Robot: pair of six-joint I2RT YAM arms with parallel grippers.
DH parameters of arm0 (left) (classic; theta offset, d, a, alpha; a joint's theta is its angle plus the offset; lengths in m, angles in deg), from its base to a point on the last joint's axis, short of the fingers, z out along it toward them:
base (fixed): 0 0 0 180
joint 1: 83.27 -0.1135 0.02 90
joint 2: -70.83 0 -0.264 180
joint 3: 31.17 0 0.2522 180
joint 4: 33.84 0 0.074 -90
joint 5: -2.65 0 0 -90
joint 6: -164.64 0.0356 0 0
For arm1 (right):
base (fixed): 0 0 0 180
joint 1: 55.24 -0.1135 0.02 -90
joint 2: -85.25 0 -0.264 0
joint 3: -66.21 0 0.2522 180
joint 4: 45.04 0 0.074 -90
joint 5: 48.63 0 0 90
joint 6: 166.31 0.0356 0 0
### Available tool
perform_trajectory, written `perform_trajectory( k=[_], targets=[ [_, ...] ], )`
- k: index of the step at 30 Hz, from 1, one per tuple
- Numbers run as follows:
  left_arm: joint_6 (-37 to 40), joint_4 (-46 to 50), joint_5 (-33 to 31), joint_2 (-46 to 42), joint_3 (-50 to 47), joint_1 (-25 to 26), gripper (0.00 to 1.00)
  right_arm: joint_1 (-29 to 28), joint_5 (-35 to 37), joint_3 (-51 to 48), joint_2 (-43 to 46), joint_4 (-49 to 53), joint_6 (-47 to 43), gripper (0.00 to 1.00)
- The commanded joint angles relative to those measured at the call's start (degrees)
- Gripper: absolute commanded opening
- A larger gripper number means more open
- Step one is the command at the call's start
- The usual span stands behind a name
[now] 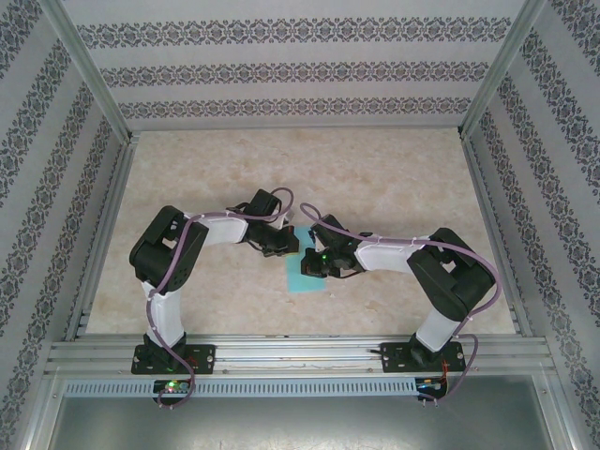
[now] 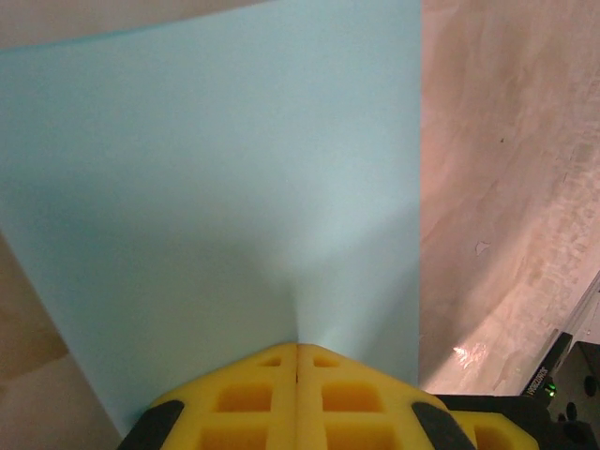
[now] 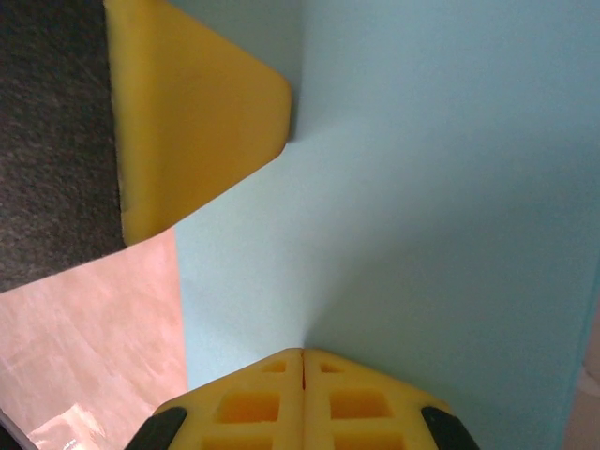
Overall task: Fold a paper plane with a square sheet of paper (fold left side to right side)
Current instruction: Hold the square sheet of paper at the center of the table, then first fold the square sheet of paper in half at the center of the table.
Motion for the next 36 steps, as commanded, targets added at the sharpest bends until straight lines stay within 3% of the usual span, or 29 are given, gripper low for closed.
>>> perform_trajectory(
  k=[1,11,36],
  targets=[
    [1.79,-2.46,-3.67,1.55,-0.99,-0.89,0.00,-0.18,5.01,-1.32,-2.32,9.28,-1.76,0.00],
    [4.60,-3.12,-6.54,1.90,-1.02,-4.17,0.00,-0.18,5.88,-1.18,-2.99,11.21,-2.48,0.00],
    [9.37,-3.45,-6.70,8.68,7.66,-12.16,0.00,-2.18,0.81,-0.61,-3.92,11.40,-0.51,0.00]
  ],
)
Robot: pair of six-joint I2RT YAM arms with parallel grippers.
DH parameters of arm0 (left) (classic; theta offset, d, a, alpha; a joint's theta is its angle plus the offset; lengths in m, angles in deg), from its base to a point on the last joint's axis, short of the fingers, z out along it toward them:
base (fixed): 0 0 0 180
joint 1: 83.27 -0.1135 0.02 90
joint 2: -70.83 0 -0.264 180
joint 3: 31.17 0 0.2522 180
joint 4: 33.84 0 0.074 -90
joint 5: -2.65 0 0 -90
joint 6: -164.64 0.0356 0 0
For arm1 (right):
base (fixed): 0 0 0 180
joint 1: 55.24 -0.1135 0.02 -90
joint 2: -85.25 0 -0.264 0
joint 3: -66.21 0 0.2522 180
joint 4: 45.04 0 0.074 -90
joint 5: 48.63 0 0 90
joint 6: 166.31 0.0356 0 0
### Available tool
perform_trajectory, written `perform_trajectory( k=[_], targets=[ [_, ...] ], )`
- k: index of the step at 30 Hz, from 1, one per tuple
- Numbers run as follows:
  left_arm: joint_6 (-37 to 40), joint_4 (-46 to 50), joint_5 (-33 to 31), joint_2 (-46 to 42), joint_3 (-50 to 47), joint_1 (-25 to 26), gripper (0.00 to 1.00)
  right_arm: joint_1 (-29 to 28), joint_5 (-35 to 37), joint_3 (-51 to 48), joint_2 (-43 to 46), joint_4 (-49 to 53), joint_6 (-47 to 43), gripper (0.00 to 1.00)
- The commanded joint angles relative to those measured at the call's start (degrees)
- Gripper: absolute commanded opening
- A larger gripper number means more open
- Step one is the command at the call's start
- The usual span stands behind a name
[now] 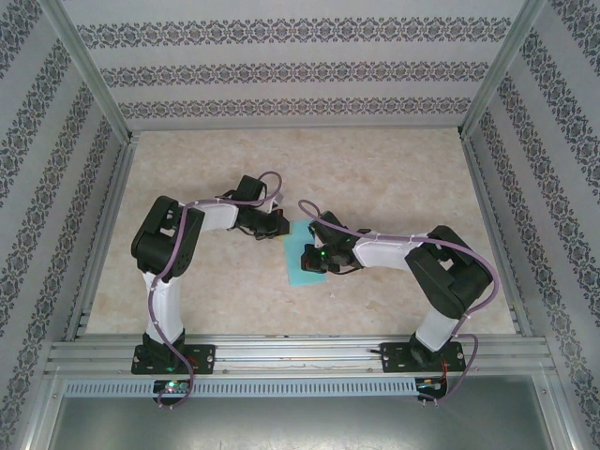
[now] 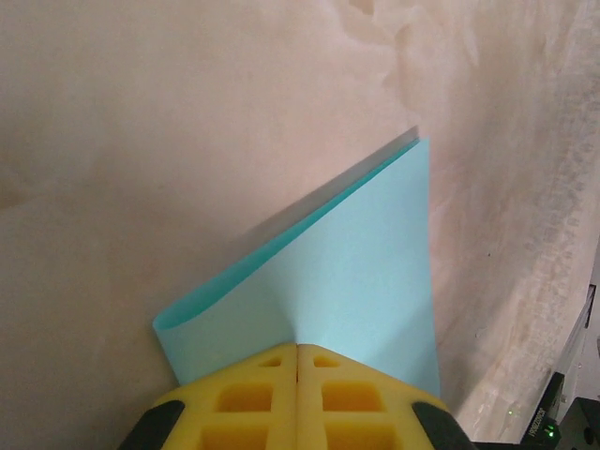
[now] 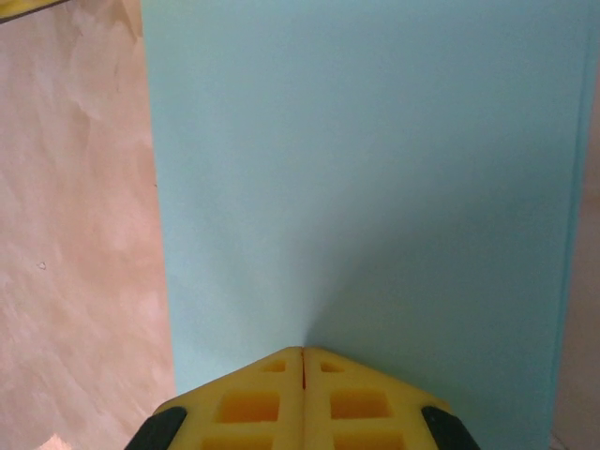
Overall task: Fold a paper plane with a square sheet of paper (fold left side to right side)
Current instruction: First fold the square sheet of paper in half at the center of the table.
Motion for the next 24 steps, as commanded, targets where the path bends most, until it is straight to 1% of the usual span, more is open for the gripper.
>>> perform_trajectory(
  k=[1,11,15,20,24],
  targets=[
    [3.09,-1.88,-9.89,3.58,2.09,-4.20,0.00,-2.14,-1.97,-2.75,-2.62,10.85,0.99,0.00],
    [5.11,2.12,-10.18,6.44,9.09,-6.10,0.00,-3.24,-0.97,-3.97,-2.25,8.11,4.83,0.00],
    [5.70,2.96,-9.88,5.78,10.11,-6.30,0.00,-3.59,0.01,-4.58,-1.90,6.75,6.54,0.00],
    [5.35,2.29,-8.83,-0.97,6.35,-6.20,0.00,-3.68,0.90,-4.64,-1.07,6.08,7.03,0.00],
    [2.00,-0.93,-6.27,-9.85,-2.54,-5.47,0.00,-3.68,1.62,-4.51,-0.48,5.22,7.14,0.00]
  ],
)
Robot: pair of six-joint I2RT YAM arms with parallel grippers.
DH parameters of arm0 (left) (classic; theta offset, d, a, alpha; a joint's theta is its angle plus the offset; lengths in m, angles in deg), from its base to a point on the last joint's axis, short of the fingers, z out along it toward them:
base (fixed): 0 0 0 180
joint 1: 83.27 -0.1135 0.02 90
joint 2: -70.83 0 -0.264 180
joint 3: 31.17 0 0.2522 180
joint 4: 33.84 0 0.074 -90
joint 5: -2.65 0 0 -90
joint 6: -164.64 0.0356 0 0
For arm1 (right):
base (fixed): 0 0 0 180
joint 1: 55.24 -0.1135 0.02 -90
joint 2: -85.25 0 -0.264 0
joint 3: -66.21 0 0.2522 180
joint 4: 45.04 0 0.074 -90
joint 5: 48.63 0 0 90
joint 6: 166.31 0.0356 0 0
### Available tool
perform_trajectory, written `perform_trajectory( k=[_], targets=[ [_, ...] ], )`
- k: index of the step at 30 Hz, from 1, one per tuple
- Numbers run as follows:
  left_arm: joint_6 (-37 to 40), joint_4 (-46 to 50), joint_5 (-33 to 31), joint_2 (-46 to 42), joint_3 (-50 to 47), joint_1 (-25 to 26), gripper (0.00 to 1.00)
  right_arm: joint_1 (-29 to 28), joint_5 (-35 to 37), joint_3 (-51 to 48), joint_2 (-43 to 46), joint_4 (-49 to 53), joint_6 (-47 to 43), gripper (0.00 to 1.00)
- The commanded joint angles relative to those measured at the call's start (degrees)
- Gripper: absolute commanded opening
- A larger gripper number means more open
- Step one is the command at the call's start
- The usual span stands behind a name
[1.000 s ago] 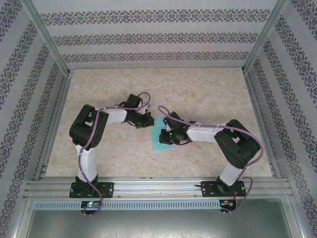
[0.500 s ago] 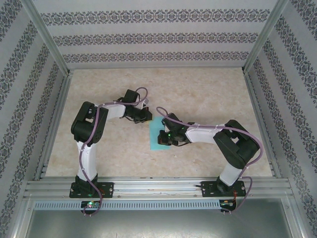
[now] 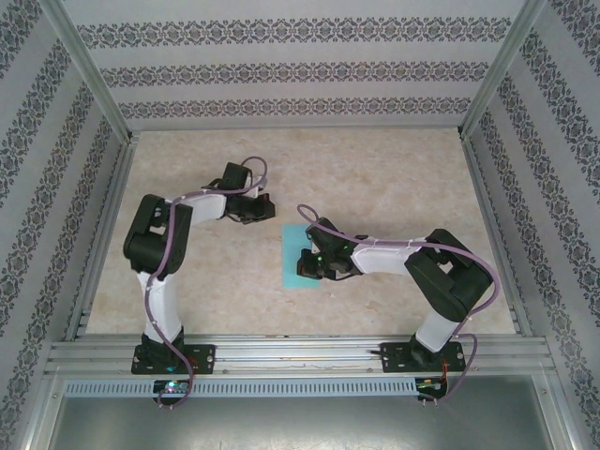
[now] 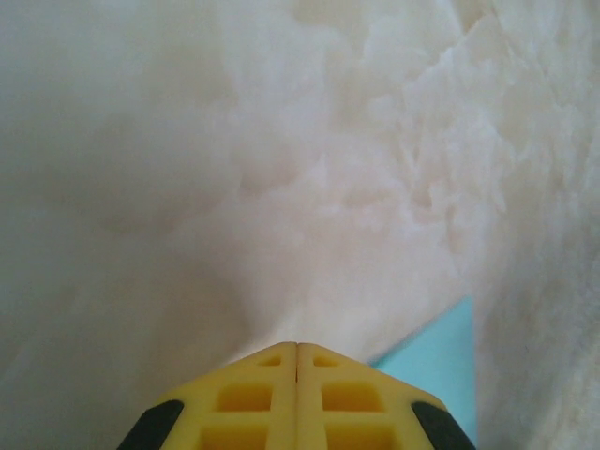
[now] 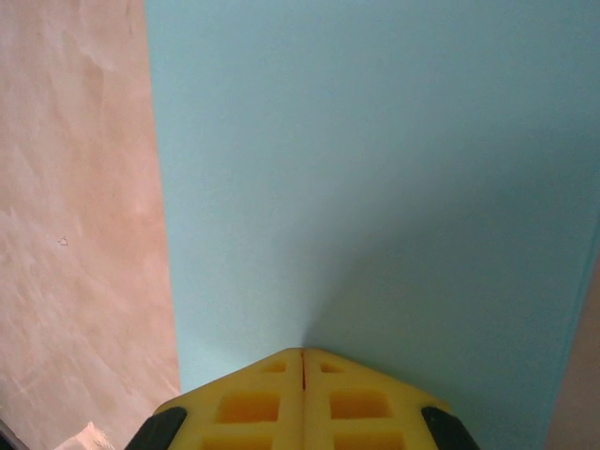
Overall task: Fold a paper plane with a square sheet of paper (fold left side to right side)
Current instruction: First fold the square sheet of paper in half at the center of the table, then hold the square sheet of paper at the center of the table.
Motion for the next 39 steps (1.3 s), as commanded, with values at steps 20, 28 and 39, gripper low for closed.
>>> perform_trajectory(
  k=[20,28,39],
  targets=[
    [-7.63,-6.38,1.86,-5.05,-12.22,10.50,0.00,-0.53,1.70,-0.55,-3.65,8.97,-1.60,0.00],
    [-6.92,-5.54,-0.55,-3.59,-14.25,10.52,0.00,0.45,-1.73,2.19,0.97,7.44,-2.71,0.19],
    [-6.65,-5.40,-1.01,-3.58,-15.51,11.02,0.00,9.38,-7.79,-4.87,13.37,11.19,-4.54,0.37]
  ],
)
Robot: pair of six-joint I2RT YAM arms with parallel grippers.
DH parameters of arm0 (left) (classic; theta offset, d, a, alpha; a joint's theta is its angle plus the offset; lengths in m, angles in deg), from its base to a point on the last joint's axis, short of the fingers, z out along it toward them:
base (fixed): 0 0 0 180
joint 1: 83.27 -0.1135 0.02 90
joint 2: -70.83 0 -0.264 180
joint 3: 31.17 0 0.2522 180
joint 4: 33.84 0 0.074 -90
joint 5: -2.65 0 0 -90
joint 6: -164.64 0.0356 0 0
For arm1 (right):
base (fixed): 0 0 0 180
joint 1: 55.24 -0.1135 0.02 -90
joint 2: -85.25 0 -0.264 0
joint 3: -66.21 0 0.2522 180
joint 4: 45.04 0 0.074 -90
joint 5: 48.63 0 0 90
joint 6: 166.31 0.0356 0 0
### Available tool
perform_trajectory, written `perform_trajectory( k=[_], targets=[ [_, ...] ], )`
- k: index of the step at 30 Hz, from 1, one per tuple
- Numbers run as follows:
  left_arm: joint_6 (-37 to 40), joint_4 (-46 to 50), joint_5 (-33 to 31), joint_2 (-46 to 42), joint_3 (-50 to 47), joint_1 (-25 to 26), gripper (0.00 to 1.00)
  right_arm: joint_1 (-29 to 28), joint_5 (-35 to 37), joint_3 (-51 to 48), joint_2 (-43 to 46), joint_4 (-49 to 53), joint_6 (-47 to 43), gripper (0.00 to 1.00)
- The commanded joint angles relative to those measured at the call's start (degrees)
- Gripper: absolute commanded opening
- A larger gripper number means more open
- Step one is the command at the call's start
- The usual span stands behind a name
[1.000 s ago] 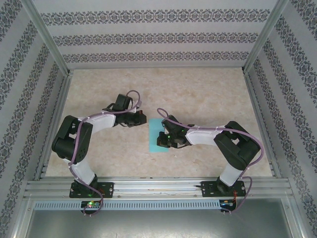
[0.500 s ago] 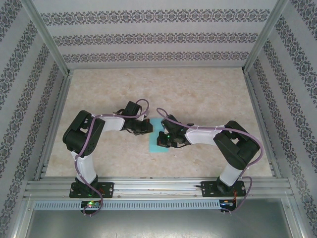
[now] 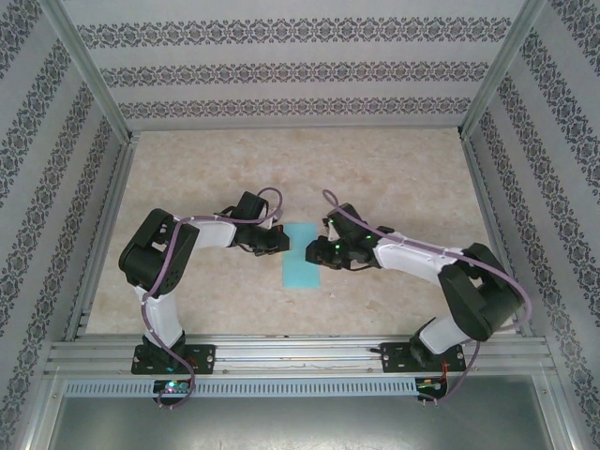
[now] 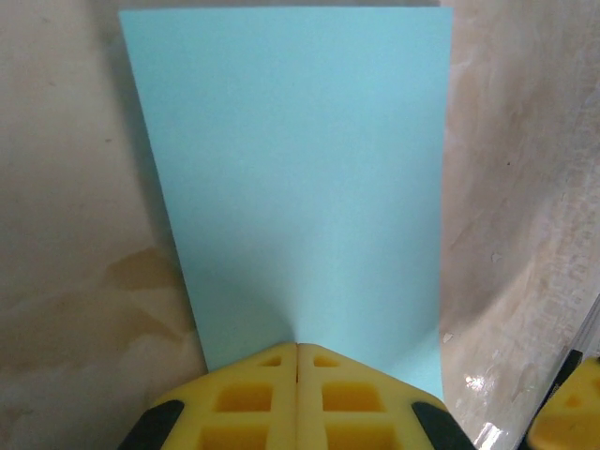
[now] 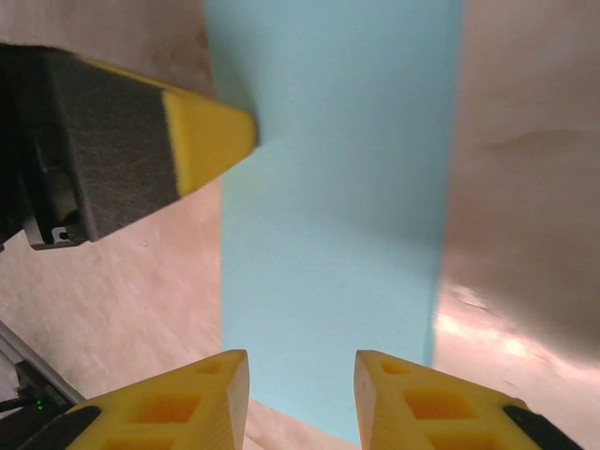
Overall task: Fold a paper plane with a square sheet of paper (fold left side to right side)
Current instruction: Fold the triangle a second time at the center of the table.
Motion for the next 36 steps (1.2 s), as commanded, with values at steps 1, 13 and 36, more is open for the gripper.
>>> perform_trajectory(
  k=[1,13,36],
  targets=[
    [1.38,1.09,-3.76,1.61,-1.56,0.75,0.00,1.04,-3.58,-3.89,2.02,4.19,-0.73,0.38],
    [1.22,0.93,-3.68,1.51,-1.82,0.81,0.00,-1.26,-7.01,-7.29,-1.32,-1.24,2.96,0.39],
    [1.39,0.83,-3.50,1.39,-1.92,0.92,0.00,1.06,-8.02,-7.37,-3.16,-9.43,4.87,0.33]
  ],
)
